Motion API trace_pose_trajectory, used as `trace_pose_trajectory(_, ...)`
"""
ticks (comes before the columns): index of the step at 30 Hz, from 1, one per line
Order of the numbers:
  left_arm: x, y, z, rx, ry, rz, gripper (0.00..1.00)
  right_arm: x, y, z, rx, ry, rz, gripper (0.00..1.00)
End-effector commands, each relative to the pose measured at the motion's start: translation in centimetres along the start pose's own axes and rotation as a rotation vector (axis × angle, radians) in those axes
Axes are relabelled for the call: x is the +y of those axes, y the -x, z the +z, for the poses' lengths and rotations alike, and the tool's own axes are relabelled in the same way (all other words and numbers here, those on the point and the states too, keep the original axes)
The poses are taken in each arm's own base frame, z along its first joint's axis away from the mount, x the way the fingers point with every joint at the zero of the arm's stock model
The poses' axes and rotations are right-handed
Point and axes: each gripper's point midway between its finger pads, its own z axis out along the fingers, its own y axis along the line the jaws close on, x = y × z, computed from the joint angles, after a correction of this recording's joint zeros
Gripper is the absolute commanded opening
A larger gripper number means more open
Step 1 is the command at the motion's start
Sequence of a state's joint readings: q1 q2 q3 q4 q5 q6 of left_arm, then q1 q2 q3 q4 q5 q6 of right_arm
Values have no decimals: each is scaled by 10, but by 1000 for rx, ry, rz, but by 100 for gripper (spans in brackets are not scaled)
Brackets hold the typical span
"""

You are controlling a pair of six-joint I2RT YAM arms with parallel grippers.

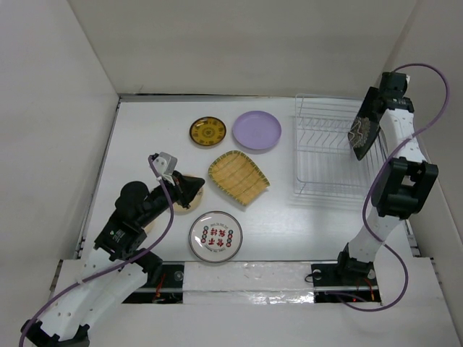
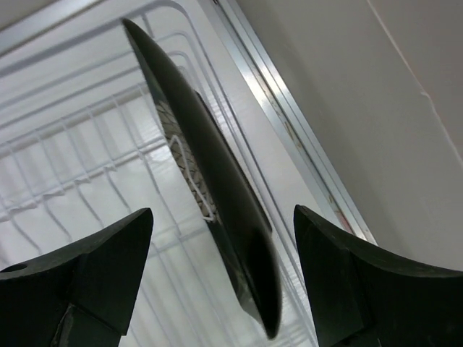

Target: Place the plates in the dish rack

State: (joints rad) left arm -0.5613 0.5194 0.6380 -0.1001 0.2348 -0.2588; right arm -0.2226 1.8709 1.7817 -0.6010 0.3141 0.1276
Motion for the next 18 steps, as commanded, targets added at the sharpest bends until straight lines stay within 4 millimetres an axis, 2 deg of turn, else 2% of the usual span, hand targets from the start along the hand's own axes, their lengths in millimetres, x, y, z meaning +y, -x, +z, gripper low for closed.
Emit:
trace_pose_trajectory(1,-10,23,-4,-67,-28,23,0,-14,8,-11,-41,-38,-10,83)
trace_pose_trajectory(4,-10,24,-4,-73,-29,26,0,-8,4,-6,-33,-16,2,74)
trace_pose_trajectory(6,-10,23,-4,-69,-29,24,0,-4,5,-7,-66,-6,7,60)
trace_pose_trajectory(7,-10,24,-4,-72,-30,24,0,-3,13,-9,-109,0,17,54)
trace_pose_trajectory(8,-10,23,-4,-69,-31,24,0,1,10,-15,-120,11,9,42)
trace_pose_trajectory(9,-10,23,-3,-68,-32,24,0,1,13,-17,-142,-8,8,36)
trace_pose_trajectory(10,-11,23,-3,-68,-37,26,0,-5,10,-21,-147,-31,15,25)
trace_pose_trajectory(13,-12,22,-2,-66,-44,25,0,-4,12,-28,-191,-24,36,17)
trace_pose_trajectory(17,-11,21,0,-57,-43,20,0,-11,7,-32,-235,-41,52,0)
trace_pose_trajectory(18,-11,20,0,-53,-42,19,0,-13,3,-40,-246,-29,39,0)
